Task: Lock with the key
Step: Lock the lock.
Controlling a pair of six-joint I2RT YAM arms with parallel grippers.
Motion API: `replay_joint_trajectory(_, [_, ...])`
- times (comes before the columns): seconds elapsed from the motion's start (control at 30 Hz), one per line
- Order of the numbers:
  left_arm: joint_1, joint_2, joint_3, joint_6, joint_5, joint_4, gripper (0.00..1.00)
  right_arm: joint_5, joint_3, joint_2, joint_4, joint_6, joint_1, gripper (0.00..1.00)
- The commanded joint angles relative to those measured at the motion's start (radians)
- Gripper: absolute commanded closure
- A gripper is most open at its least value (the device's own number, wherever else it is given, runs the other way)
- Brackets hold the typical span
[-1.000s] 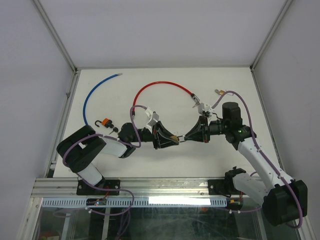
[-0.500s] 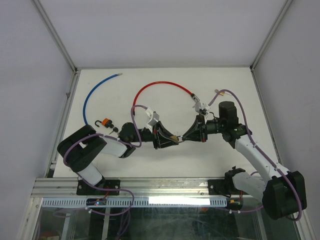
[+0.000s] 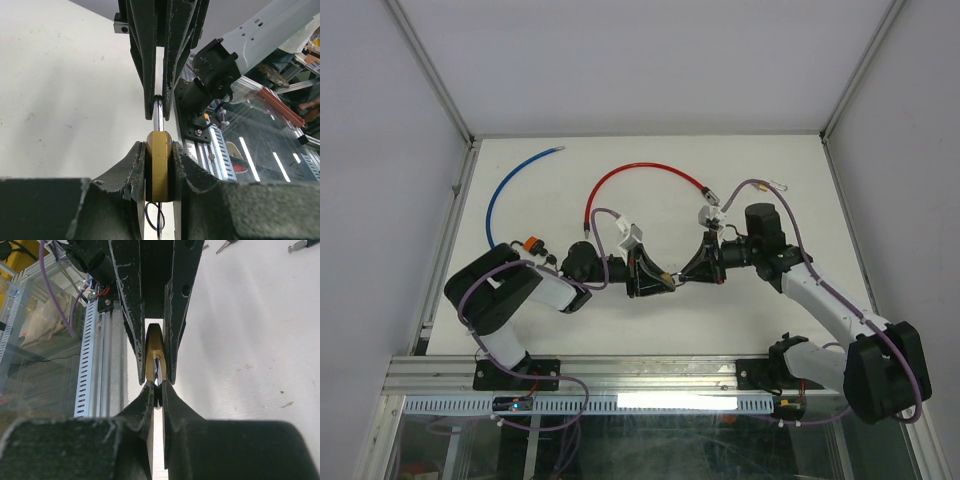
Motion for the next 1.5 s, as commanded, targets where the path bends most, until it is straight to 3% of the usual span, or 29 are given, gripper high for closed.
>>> replay_joint_trajectory(0.0, [-0.038, 0.01, 0.182, -0.026, -0.094, 0.217, 1.0, 0.017, -0.014, 0.063, 0.102, 0.024, 0.109, 1.0])
replay_joint_trajectory(0.23, [-0.026, 0.087, 0.194, -0.058, -0.104, 0.318, 1.0, 0.036, -0.028, 0.146, 0.141, 0.05, 0.142, 1.0])
replay_joint_trajectory(0.4, [0.063, 0.098, 0.119, -0.091, -0.121, 0.405, 1.0, 0.088, 0.002, 0.165, 0.06, -0.039, 0.168, 1.0])
replay_joint_trajectory(0.6, [0.088, 0.111, 0.043, 0.03, -0.108, 0.406, 1.0, 0.277, 0.071, 0.15, -0.124, -0.271, 0.219, 1.0])
replay_joint_trajectory(0.9, [0.098, 0.164, -0.041, 0.315, -0.114, 0.39, 1.0, 0.41, 0.083, 0.138, -0.251, -0.479, 0.246, 1.0])
replay_joint_trajectory(1.07, [0.097, 0.219, -0.048, 0.413, -0.115, 0.373, 1.0, 0.459, 0.076, 0.158, -0.27, -0.547, 0.292, 1.0])
replay_joint_trajectory(1.47, [0.098, 0.278, -0.054, 0.475, -0.11, 0.379, 1.0, 0.48, 0.097, 0.225, -0.293, -0.555, 0.343, 1.0])
